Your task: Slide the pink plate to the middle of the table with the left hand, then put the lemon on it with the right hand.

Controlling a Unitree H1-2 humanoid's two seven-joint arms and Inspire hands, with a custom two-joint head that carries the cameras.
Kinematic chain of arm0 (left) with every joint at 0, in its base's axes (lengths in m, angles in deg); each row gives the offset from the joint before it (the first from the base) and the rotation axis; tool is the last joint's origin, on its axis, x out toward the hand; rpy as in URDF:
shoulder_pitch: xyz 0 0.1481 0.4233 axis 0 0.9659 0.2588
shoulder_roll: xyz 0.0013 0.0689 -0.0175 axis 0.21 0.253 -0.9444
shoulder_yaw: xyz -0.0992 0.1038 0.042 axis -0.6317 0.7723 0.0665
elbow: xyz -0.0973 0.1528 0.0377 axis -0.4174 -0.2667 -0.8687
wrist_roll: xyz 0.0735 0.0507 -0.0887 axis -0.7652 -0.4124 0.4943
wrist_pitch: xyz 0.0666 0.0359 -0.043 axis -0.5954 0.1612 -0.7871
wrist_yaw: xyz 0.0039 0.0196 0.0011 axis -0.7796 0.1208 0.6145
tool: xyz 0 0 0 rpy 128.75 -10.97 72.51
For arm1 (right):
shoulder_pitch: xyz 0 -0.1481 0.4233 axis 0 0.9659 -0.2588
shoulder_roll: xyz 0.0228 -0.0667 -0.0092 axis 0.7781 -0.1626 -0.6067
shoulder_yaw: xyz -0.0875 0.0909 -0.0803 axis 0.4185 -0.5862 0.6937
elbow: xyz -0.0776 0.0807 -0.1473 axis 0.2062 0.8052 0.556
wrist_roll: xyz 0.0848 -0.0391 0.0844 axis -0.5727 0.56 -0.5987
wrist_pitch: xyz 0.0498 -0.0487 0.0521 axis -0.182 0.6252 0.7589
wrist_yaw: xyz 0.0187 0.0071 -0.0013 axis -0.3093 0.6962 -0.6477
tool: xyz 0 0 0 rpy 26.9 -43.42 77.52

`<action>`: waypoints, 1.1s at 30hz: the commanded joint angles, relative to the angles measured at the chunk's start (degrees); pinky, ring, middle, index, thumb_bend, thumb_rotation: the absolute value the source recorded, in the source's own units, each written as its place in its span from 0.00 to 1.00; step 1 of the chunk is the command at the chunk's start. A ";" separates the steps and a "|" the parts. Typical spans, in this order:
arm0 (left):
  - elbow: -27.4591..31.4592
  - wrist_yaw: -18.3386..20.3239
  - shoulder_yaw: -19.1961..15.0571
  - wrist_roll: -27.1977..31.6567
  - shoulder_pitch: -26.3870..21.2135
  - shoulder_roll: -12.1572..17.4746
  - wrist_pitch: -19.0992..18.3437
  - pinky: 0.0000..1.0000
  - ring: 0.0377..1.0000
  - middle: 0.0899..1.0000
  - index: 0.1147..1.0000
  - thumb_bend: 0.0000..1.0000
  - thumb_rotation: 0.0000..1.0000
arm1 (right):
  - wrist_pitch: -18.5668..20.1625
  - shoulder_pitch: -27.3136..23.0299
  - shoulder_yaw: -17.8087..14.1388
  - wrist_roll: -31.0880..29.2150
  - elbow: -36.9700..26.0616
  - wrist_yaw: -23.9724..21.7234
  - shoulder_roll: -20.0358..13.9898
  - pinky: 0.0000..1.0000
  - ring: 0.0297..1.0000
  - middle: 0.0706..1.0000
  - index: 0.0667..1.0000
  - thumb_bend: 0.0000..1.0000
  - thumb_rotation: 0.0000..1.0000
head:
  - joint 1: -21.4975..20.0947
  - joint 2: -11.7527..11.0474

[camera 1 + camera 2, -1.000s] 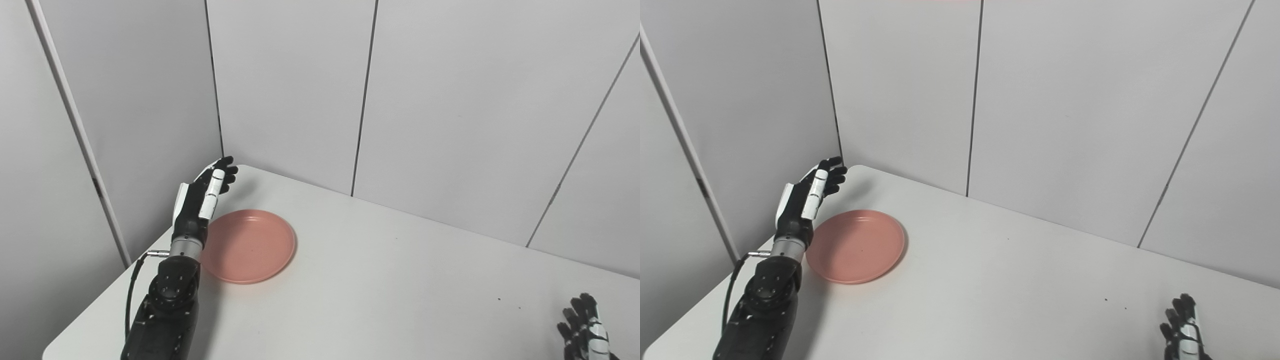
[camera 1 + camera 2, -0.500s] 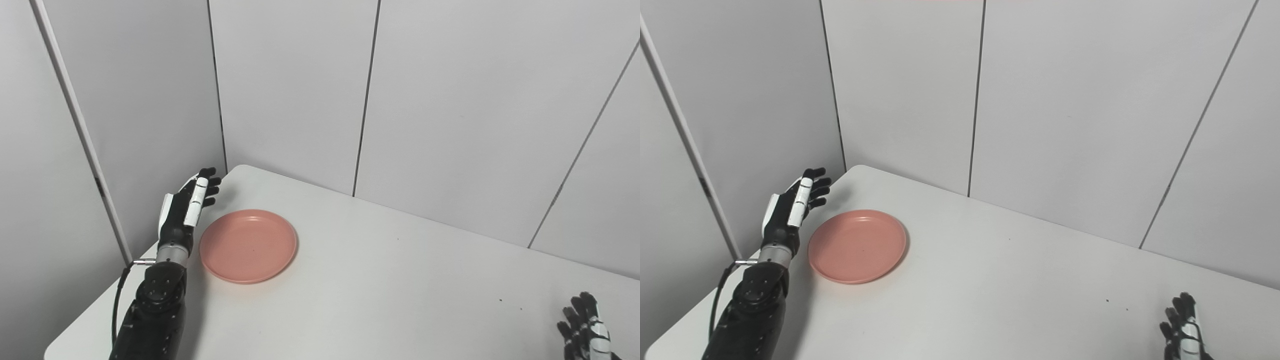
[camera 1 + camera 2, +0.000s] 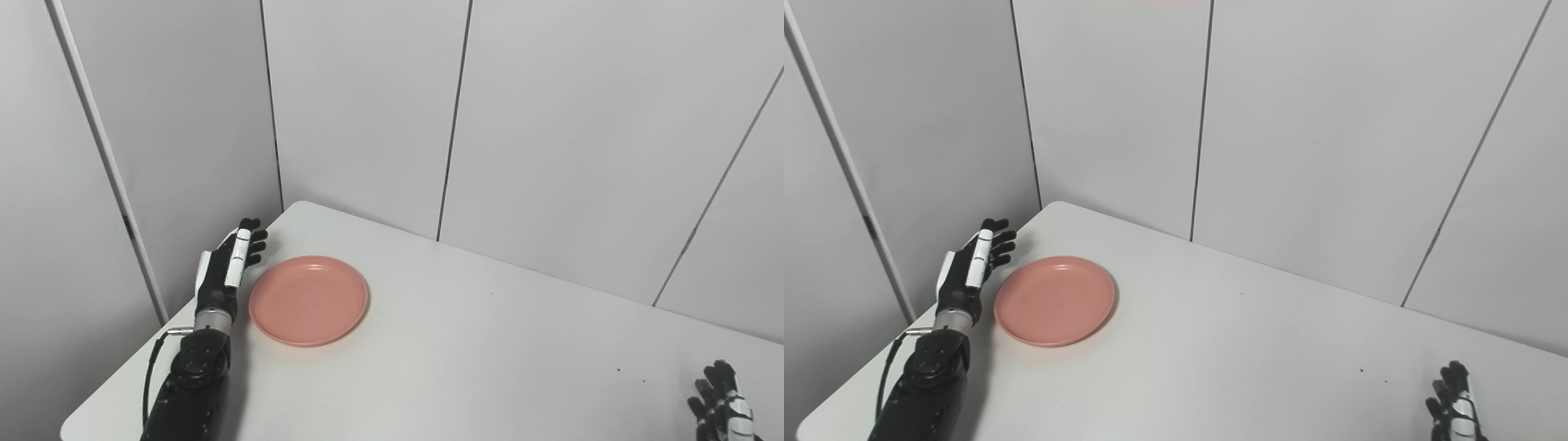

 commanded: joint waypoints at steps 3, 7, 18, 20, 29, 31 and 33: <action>-0.70 0.76 0.07 0.86 -2.74 1.96 4.09 0.79 0.78 0.76 0.74 0.67 1.00 | -0.63 -1.48 -0.33 -0.21 -1.40 0.01 -0.25 1.00 1.00 0.98 0.98 0.60 1.00 | -0.12 0.07; -2.15 1.62 0.26 1.69 -3.07 1.85 4.84 0.81 0.78 0.75 0.73 0.66 1.00 | -0.63 -1.68 -0.57 -0.40 -1.35 0.35 0.04 1.00 1.00 0.97 0.97 0.59 1.00 | -0.12 0.12; -0.91 7.53 1.94 7.89 -3.63 1.32 1.34 0.81 0.82 0.82 0.81 0.63 1.00 | -0.68 -1.73 -1.02 -0.52 -1.77 1.60 0.41 1.00 0.98 0.95 0.93 0.60 1.00 | -0.17 0.26; -0.73 8.36 2.27 8.64 -3.63 1.47 0.21 0.86 0.84 0.82 0.81 0.66 1.00 | -0.94 -1.74 -1.01 -0.35 -1.58 1.68 0.34 1.00 0.98 0.95 0.93 0.60 1.00 | -0.19 0.17; -2.07 11.93 2.85 11.35 -4.48 0.90 1.01 0.84 0.84 0.83 0.81 0.66 1.00 | 0.21 -1.46 -0.44 0.55 -2.86 1.97 0.39 1.00 0.99 0.96 0.94 0.60 1.00 | -0.03 0.58; -2.53 12.06 3.17 11.01 -4.74 0.79 1.27 0.85 0.85 0.83 0.81 0.66 1.00 | 0.46 -1.38 -0.30 0.92 -3.05 2.07 0.36 1.00 0.99 0.96 0.95 0.61 1.00 | -0.25 0.53; -2.92 12.04 3.31 10.79 -4.86 0.76 1.57 0.85 0.84 0.83 0.81 0.66 1.00 | 0.48 -1.32 -0.24 1.17 -3.11 2.18 0.38 1.00 0.99 0.96 0.95 0.61 1.00 | -0.25 0.53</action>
